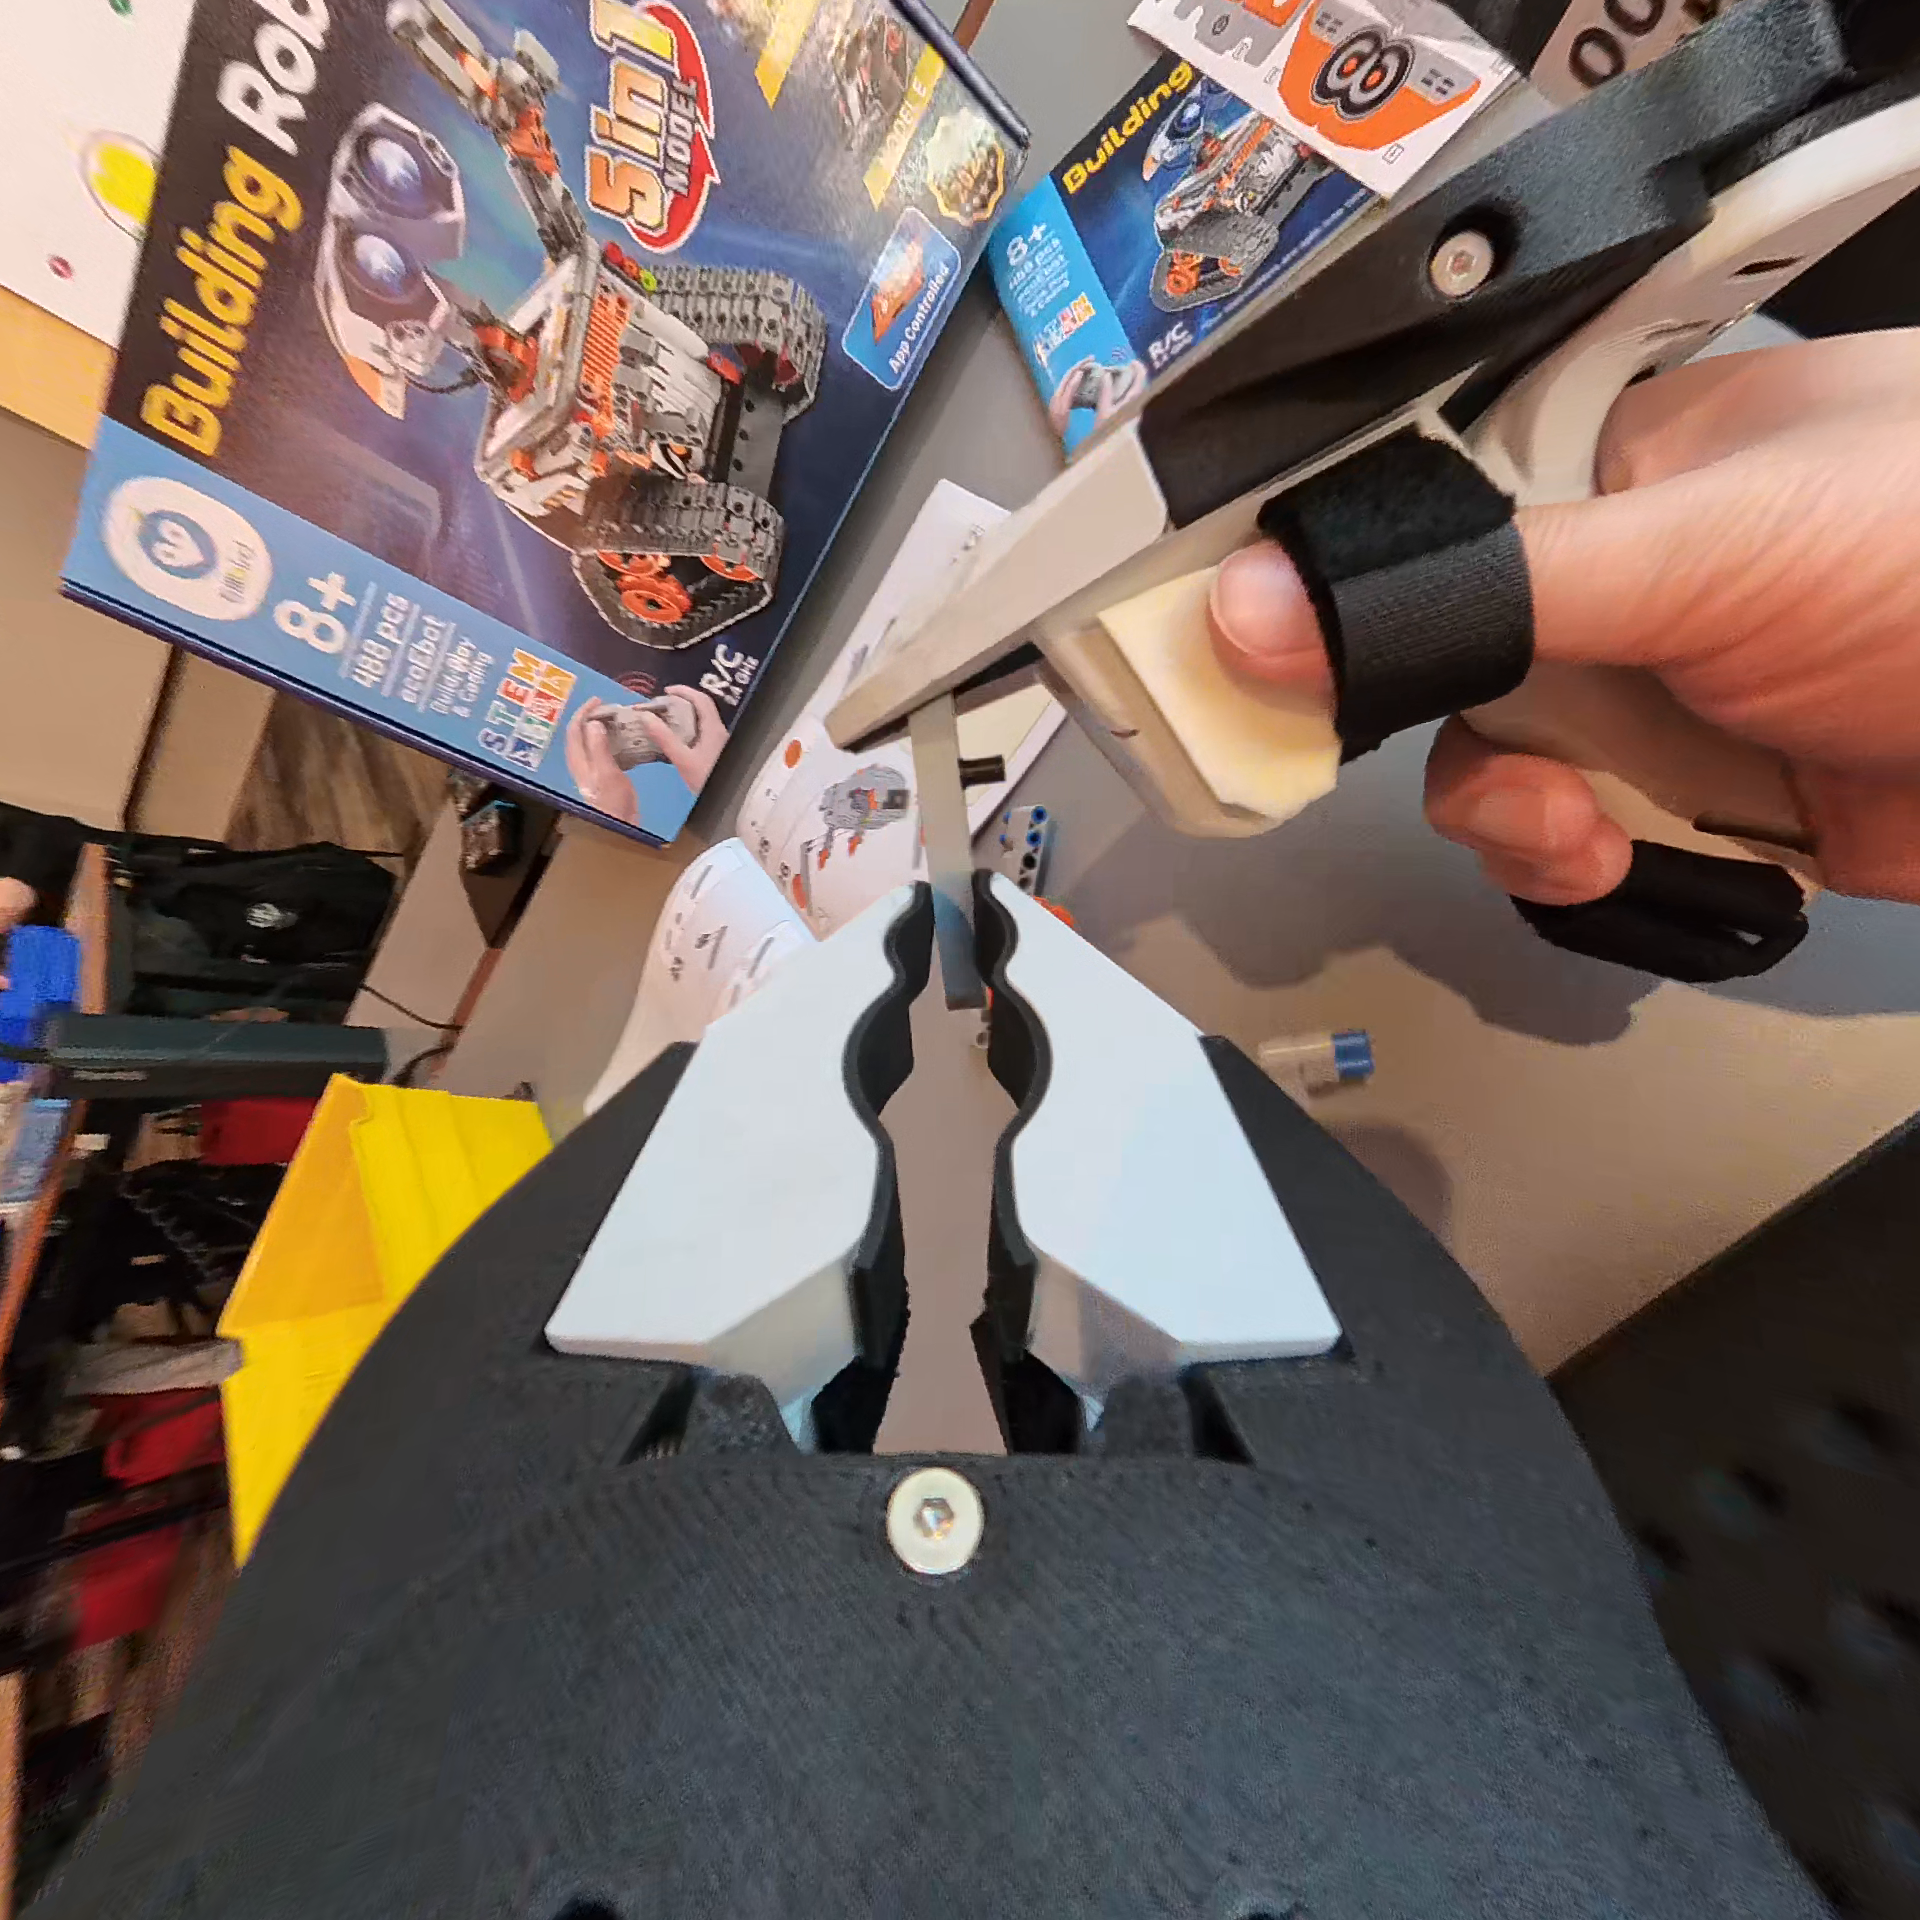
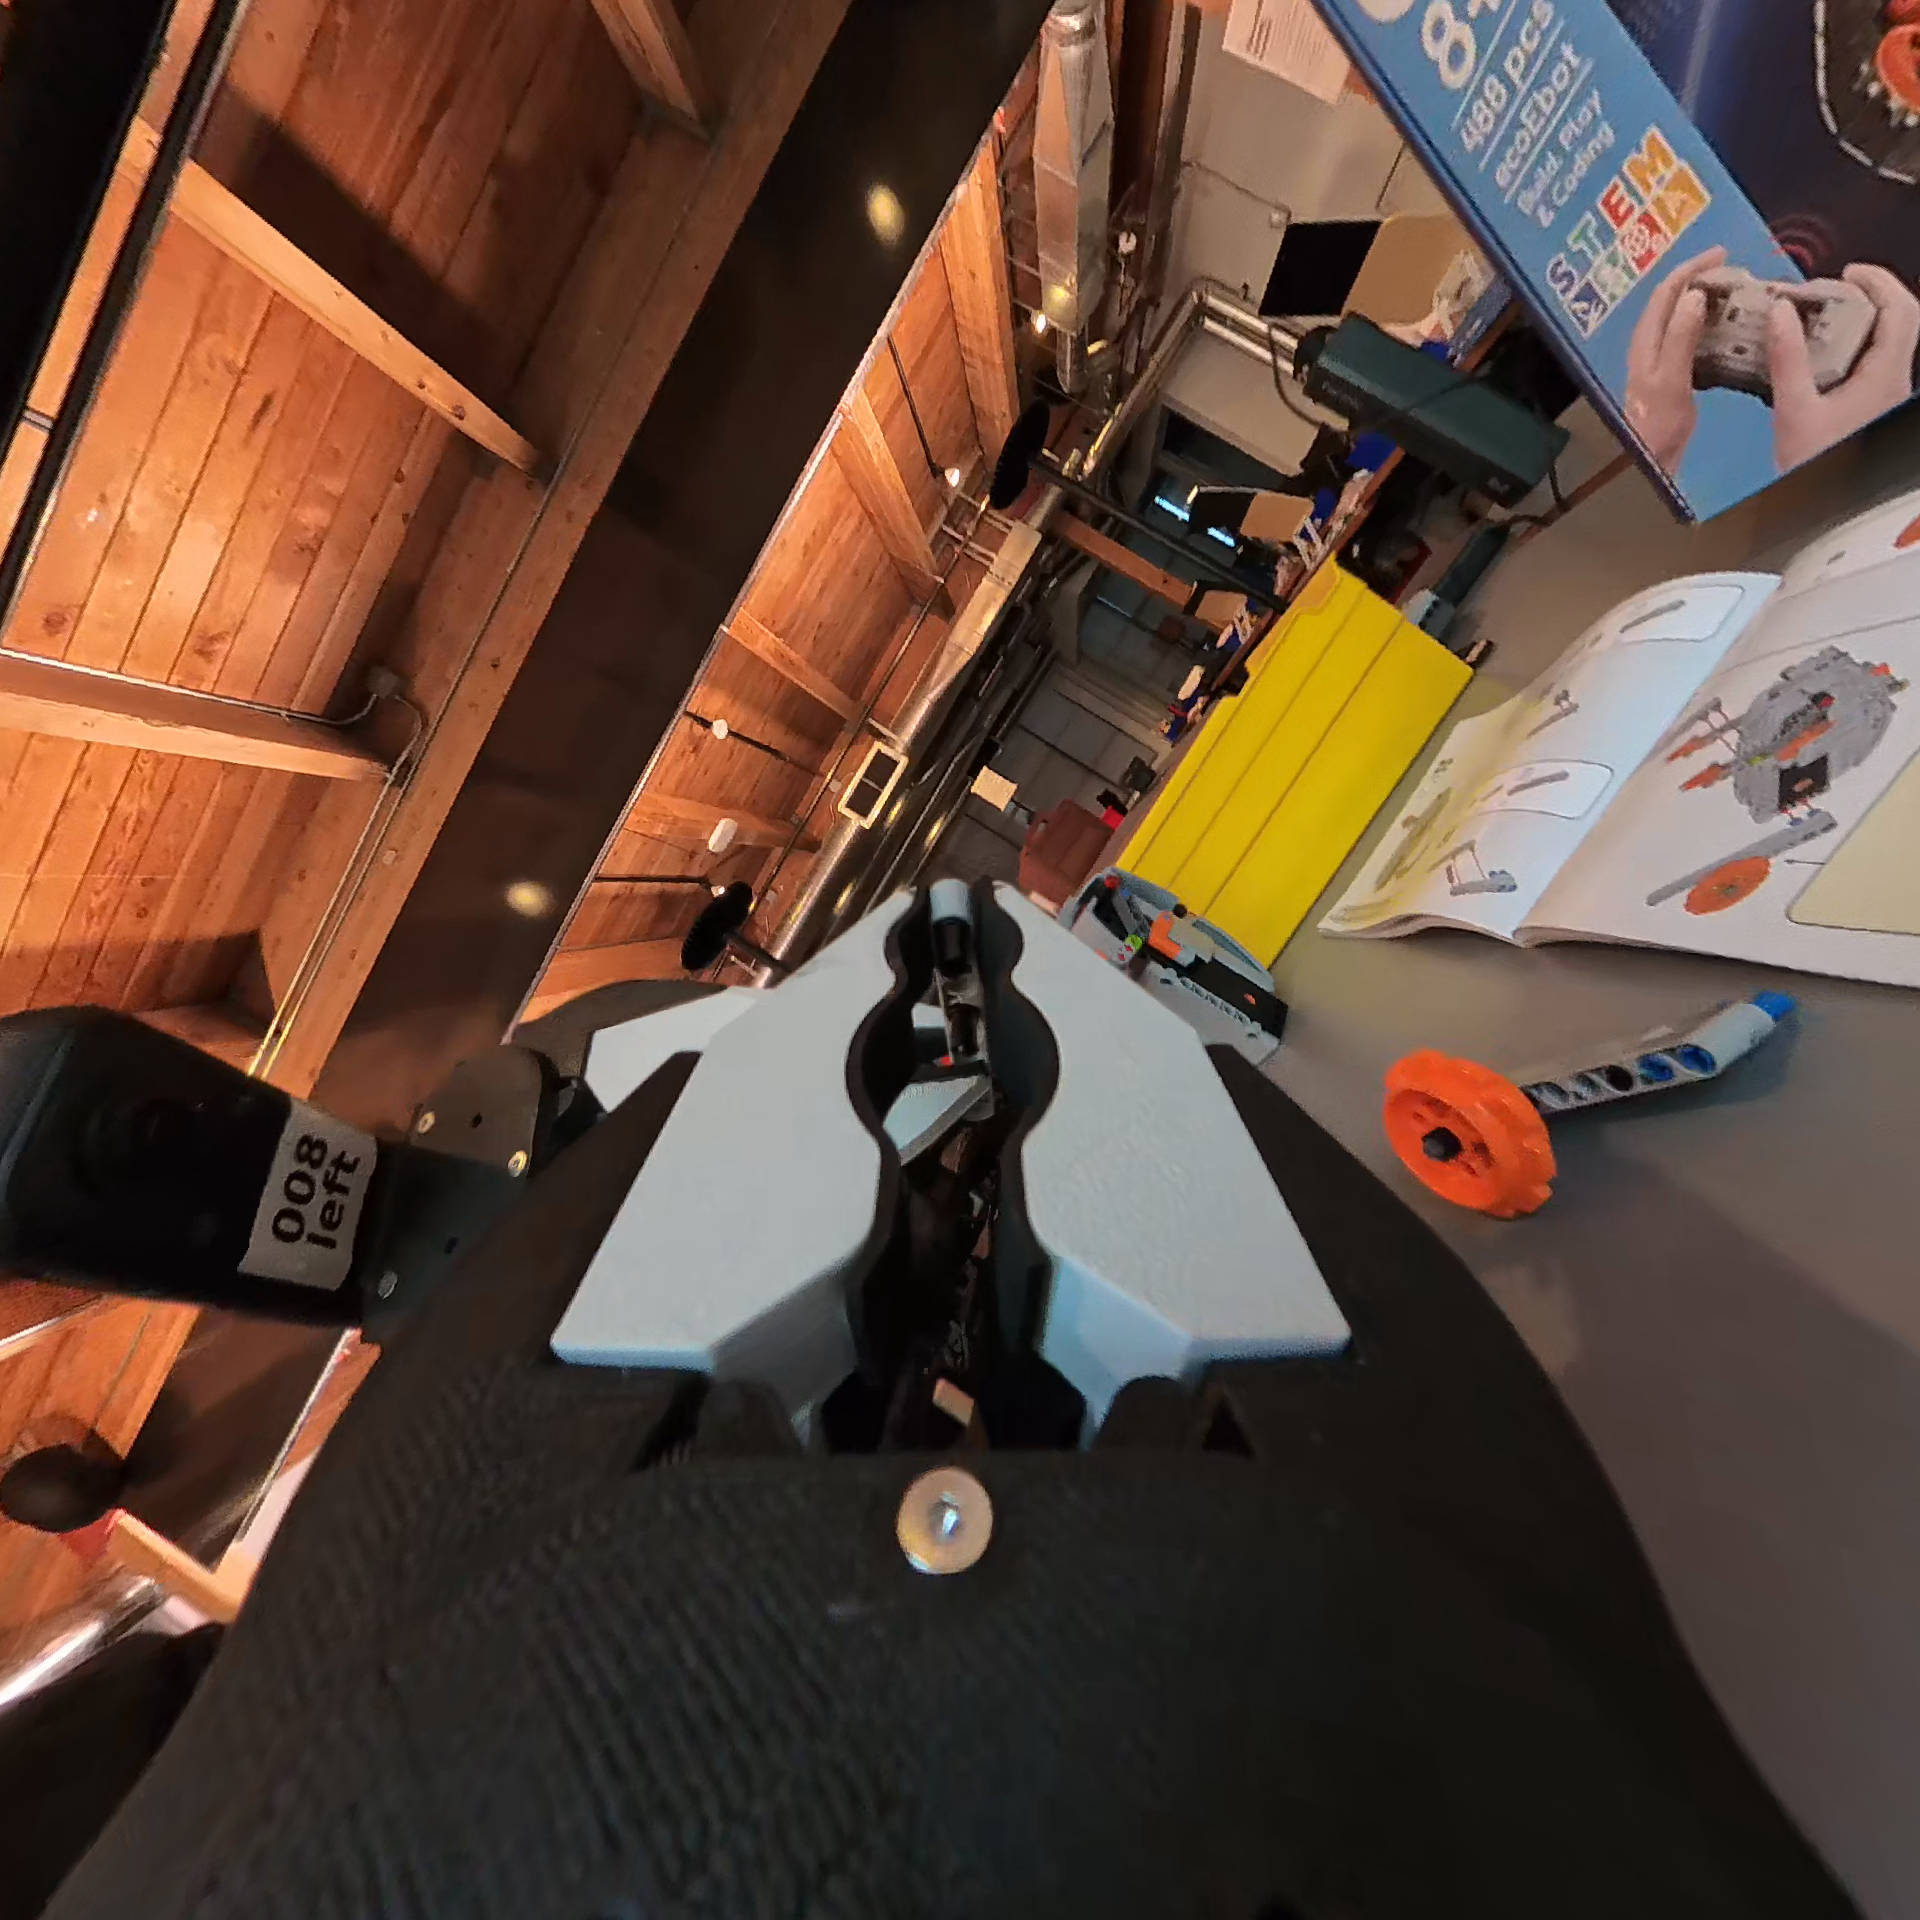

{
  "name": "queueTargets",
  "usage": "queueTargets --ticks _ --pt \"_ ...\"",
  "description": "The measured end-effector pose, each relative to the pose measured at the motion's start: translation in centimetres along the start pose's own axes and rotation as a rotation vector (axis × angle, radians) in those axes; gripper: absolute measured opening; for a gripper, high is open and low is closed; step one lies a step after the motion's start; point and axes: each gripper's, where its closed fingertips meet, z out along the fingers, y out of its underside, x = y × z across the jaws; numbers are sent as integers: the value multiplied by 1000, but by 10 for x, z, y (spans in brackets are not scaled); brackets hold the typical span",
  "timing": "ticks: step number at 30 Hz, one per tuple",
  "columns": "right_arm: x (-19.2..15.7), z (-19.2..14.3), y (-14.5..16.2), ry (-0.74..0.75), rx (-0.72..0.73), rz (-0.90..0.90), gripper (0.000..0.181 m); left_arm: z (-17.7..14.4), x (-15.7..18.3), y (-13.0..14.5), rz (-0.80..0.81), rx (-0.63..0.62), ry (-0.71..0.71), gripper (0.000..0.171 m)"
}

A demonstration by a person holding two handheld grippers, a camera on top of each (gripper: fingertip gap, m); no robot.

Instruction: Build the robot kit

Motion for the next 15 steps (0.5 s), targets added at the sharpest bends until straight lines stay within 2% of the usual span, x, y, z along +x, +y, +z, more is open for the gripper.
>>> queueTargets --ticks 6,7,9,10,15 --pt "-2 3 11 -44 -68 56 6 -8 4 8 -84 56 72 7" --pt "-4 4 12 -55 -69 65 6 -11 6 12 -115 50 107 9" --pt "-6 5 15 -71 -94 62 6 -19 6 22 -198 47 180 29" --pt "-7 6 18 -78 -112 51 6 -24 7 24 -240 69 229 35" --pt "-21 14 39 -160 -237 -7 5 -50 -3 26 -485 266 462 32"
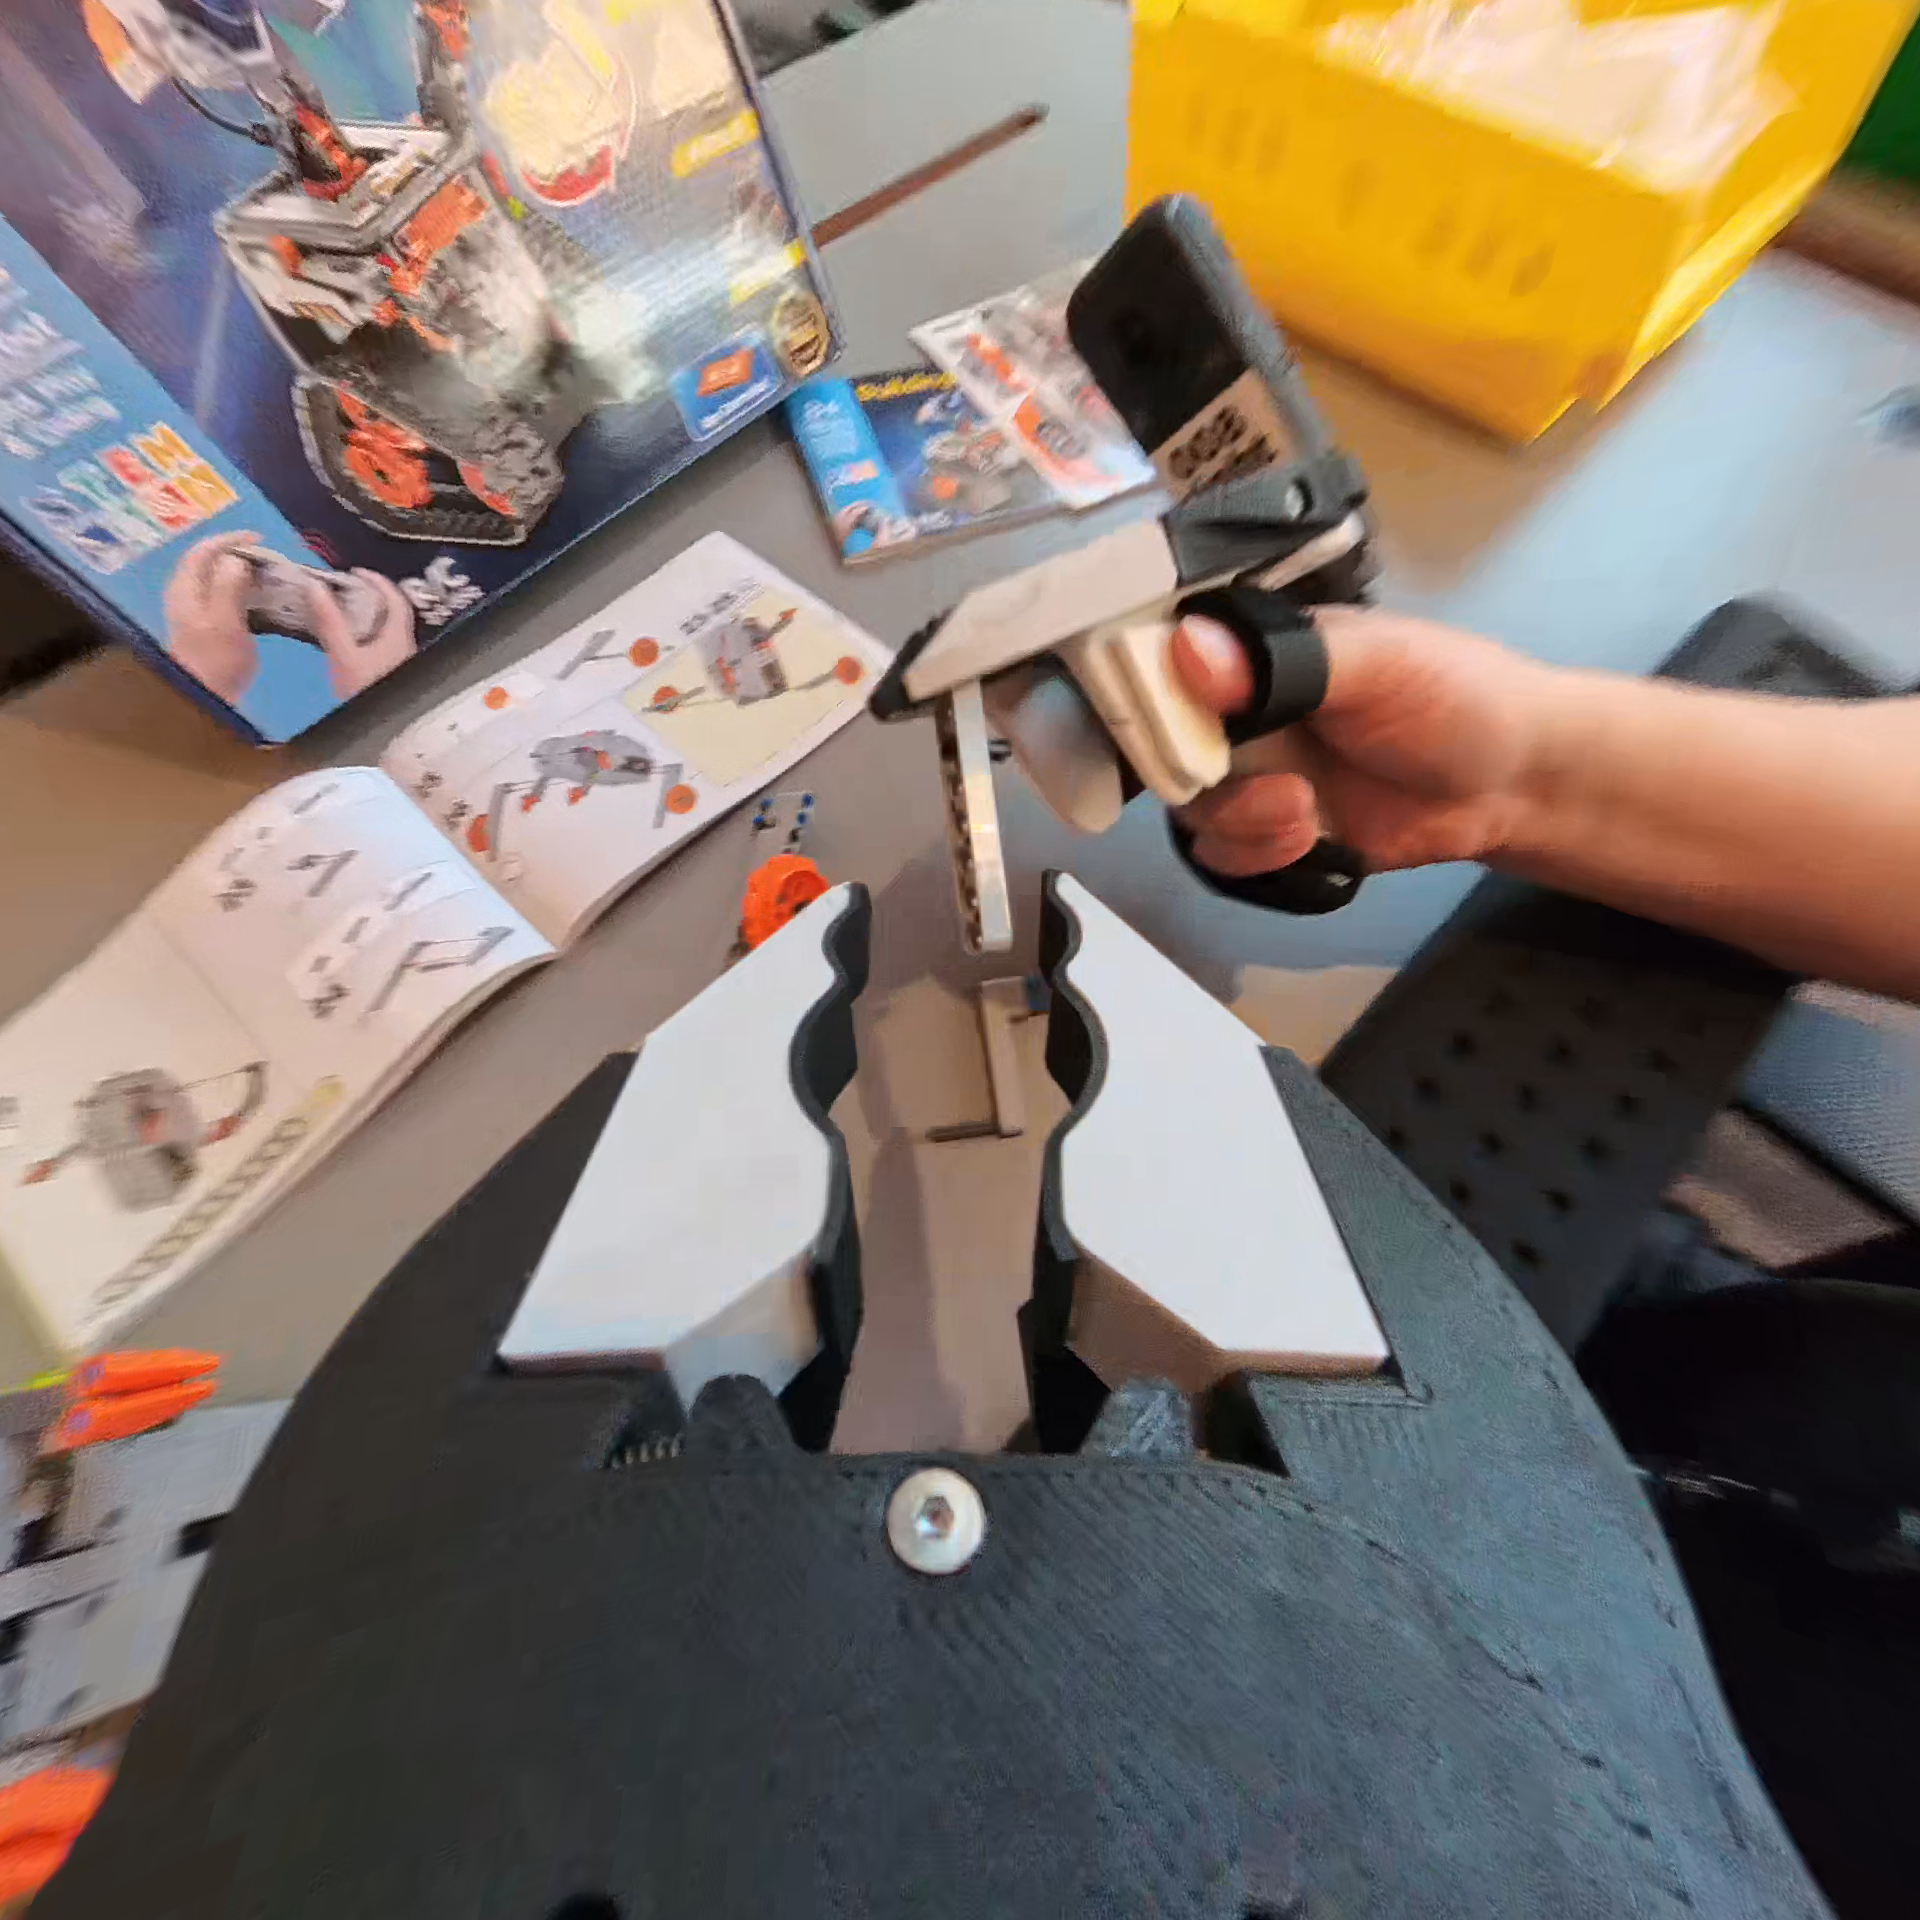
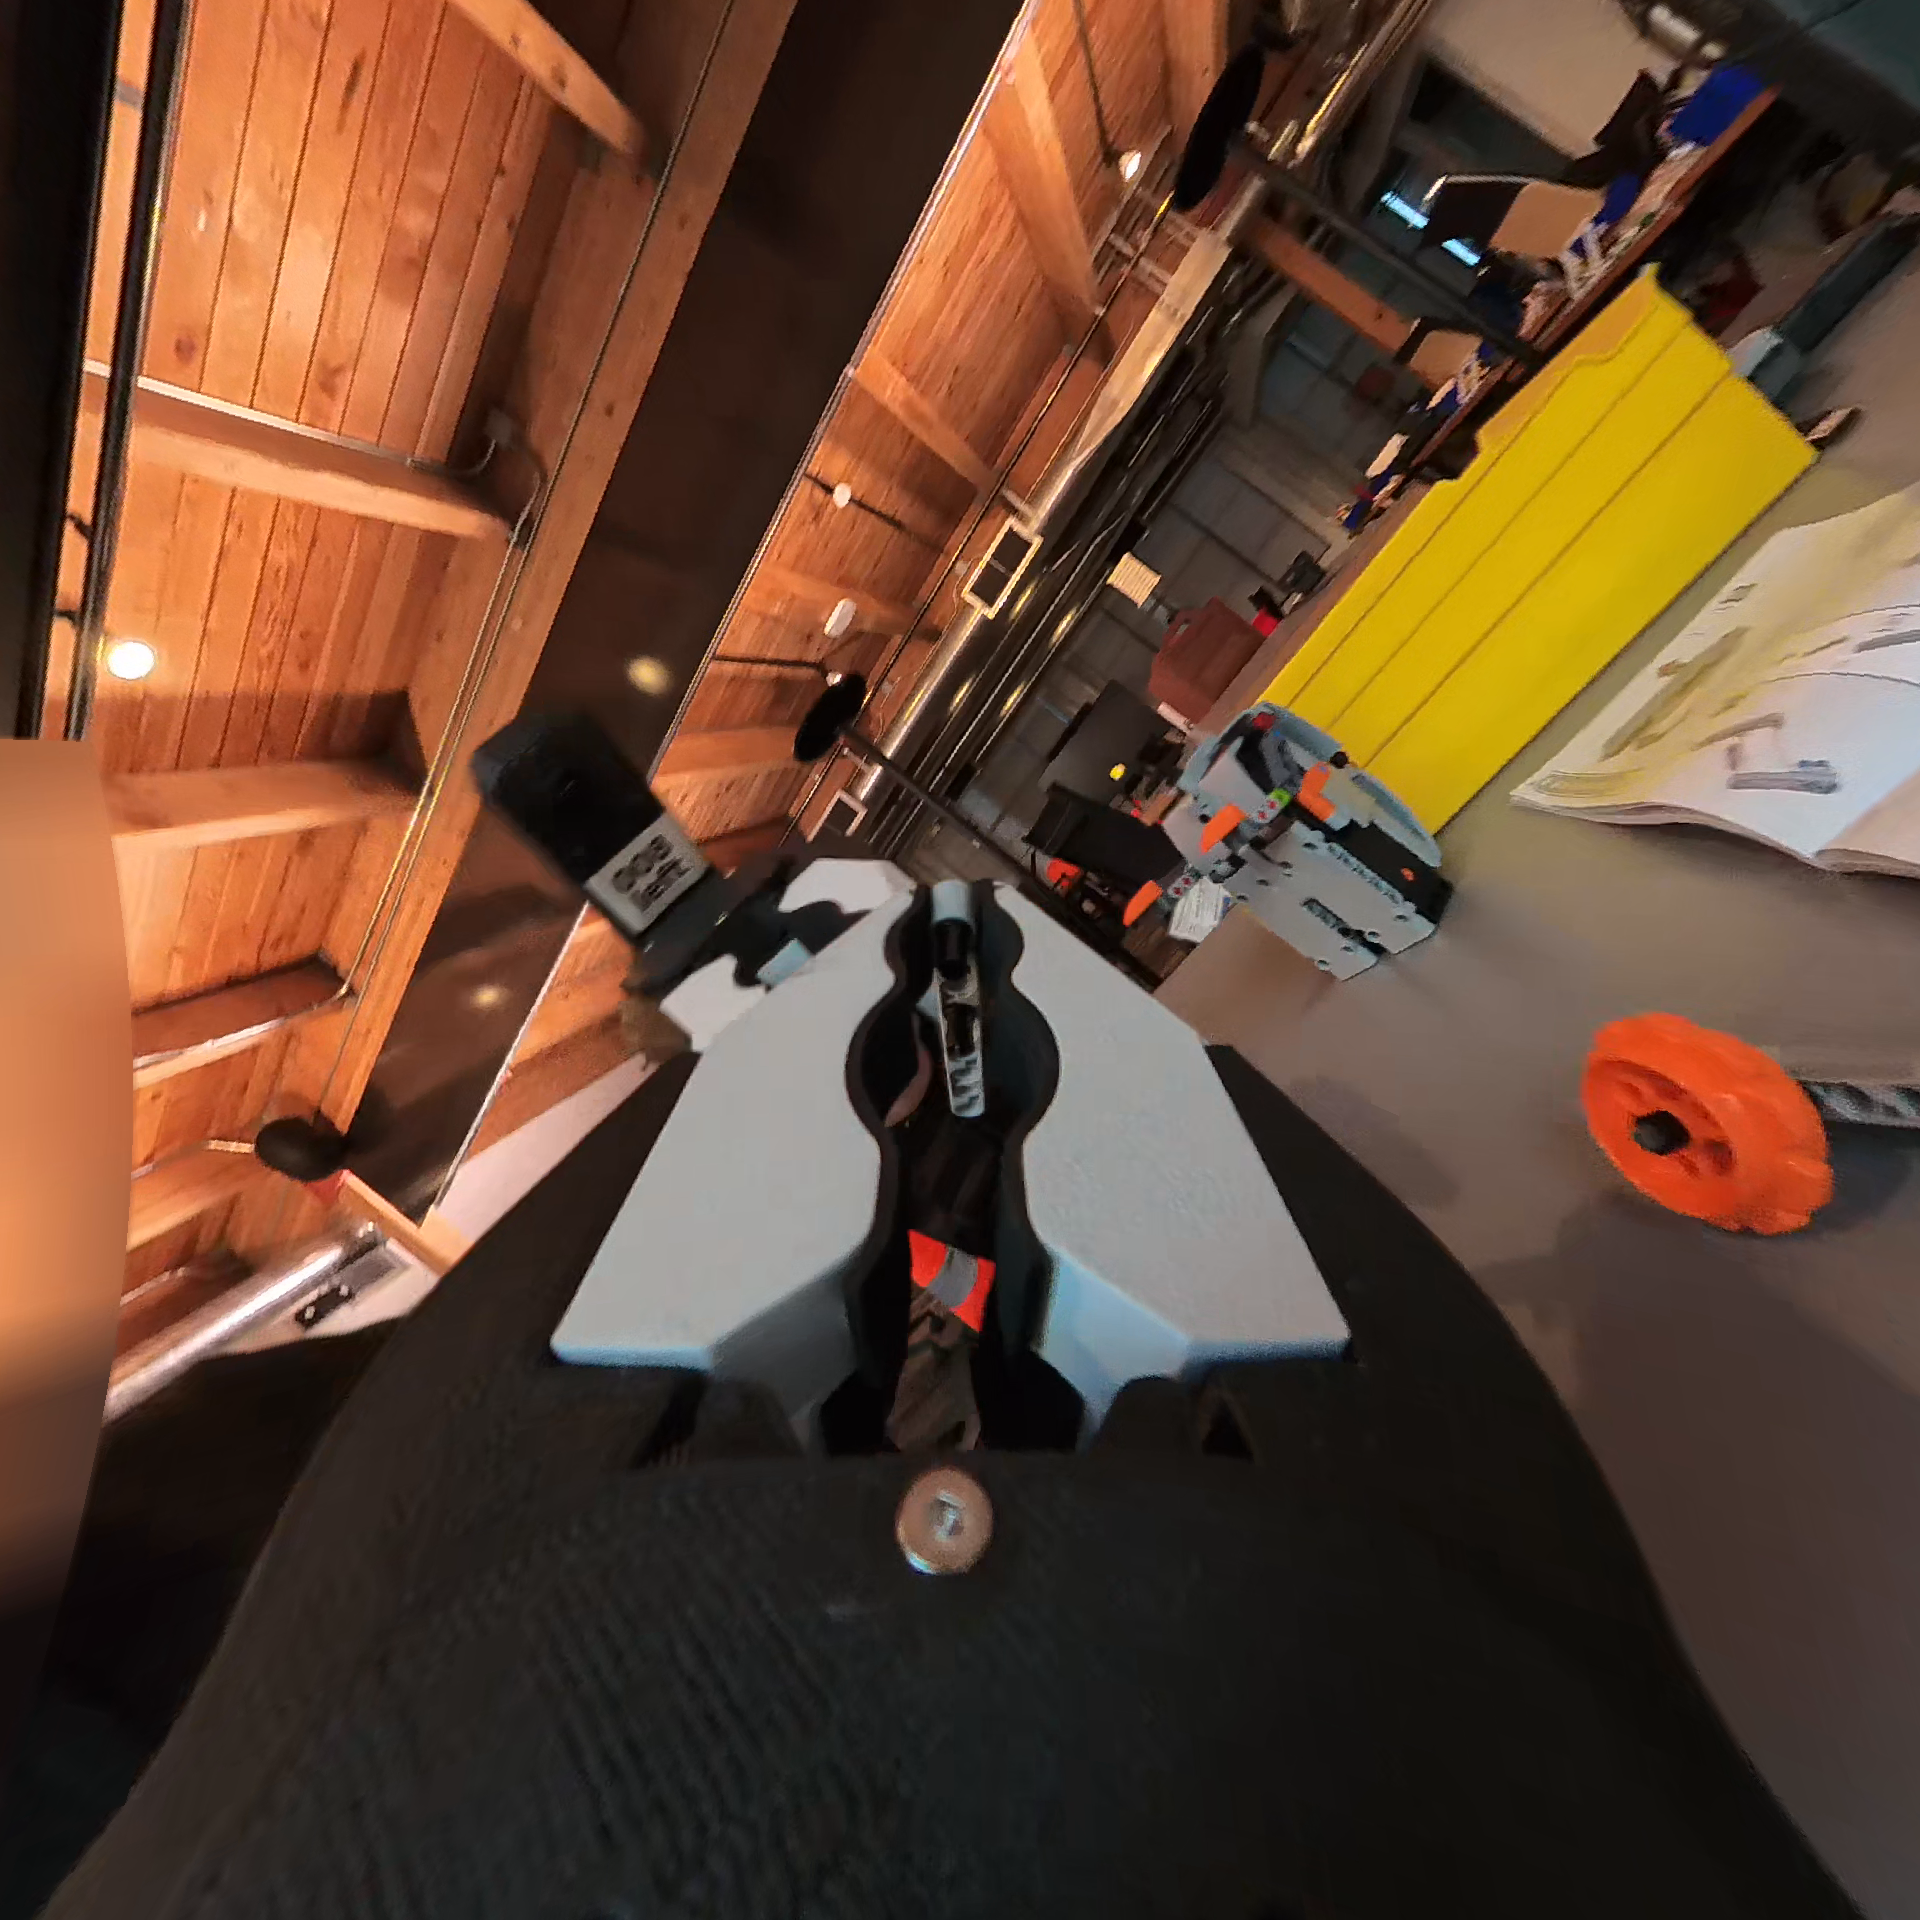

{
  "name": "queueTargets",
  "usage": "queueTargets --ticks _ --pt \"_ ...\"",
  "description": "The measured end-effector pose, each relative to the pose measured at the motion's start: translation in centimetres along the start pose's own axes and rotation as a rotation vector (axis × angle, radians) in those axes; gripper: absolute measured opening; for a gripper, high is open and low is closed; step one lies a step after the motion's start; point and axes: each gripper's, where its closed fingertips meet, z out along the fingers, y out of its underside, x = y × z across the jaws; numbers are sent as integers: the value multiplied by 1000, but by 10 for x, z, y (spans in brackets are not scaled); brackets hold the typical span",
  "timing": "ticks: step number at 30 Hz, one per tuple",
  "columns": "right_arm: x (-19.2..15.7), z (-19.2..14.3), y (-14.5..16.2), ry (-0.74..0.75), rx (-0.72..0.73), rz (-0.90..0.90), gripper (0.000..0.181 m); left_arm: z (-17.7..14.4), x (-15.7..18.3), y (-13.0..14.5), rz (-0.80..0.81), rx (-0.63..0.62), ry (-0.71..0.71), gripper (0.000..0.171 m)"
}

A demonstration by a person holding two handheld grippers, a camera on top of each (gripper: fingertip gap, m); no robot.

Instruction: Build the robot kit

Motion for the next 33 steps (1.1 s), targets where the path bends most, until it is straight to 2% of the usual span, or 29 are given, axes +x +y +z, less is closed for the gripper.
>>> queueTargets --ticks 5,8,16,18,21,24,26,30,33 --pt "-13 11 20 -59 -98 -72 5 -1 15 -4 -244 61 380 25" --pt "-15 14 29 -76 -140 -86 5 4 16 -1 -316 52 488 21" --pt "-9 18 38 -56 -179 -94 9 12 15 9 -354 95 568 6" --pt "-12 14 32 -37 -189 -142 24 11 12 16 -369 92 559 6" --pt "-1 -4 17 95 -235 -332 29 1 8 25 -396 110 550 5" --pt "38 -40 16 400 -401 -559 32 -13 6 36 -440 139 535 5" --pt "54 -59 29 495 -530 -629 35 -22 8 43 -453 154 534 5" --pt "68 -72 63 447 -790 -736 36 -39 12 53 -478 184 550 5" --pt "77 -71 76 412 -914 -741 36 -48 16 57 -489 194 566 5"
